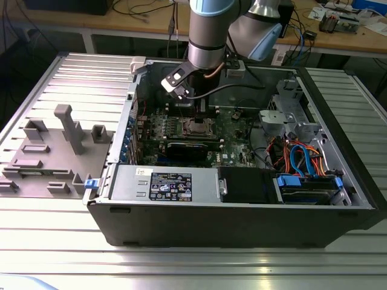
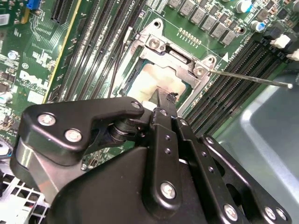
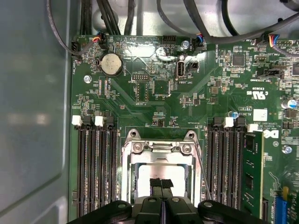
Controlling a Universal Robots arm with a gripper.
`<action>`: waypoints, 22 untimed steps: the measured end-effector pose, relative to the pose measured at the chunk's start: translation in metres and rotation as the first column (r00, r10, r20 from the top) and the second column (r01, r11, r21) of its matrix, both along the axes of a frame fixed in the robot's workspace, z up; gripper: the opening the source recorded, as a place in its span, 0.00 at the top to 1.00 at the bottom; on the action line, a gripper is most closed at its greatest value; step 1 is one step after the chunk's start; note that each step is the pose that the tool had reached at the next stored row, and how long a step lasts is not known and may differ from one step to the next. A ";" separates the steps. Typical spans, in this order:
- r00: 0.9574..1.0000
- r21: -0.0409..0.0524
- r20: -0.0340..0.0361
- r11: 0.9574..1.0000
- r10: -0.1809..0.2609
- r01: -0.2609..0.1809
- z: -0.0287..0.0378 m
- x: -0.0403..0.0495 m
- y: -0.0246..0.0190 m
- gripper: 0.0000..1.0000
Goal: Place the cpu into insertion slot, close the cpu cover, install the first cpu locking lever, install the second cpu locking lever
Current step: 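Install the first cpu locking lever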
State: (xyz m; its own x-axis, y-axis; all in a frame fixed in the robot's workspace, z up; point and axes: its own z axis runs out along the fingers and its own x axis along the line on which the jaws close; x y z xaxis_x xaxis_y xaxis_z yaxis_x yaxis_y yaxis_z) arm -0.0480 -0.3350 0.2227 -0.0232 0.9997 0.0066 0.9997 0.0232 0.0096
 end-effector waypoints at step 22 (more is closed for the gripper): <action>1.000 0.000 0.000 1.000 0.000 0.000 0.0334 0.0000 0.0000 0.89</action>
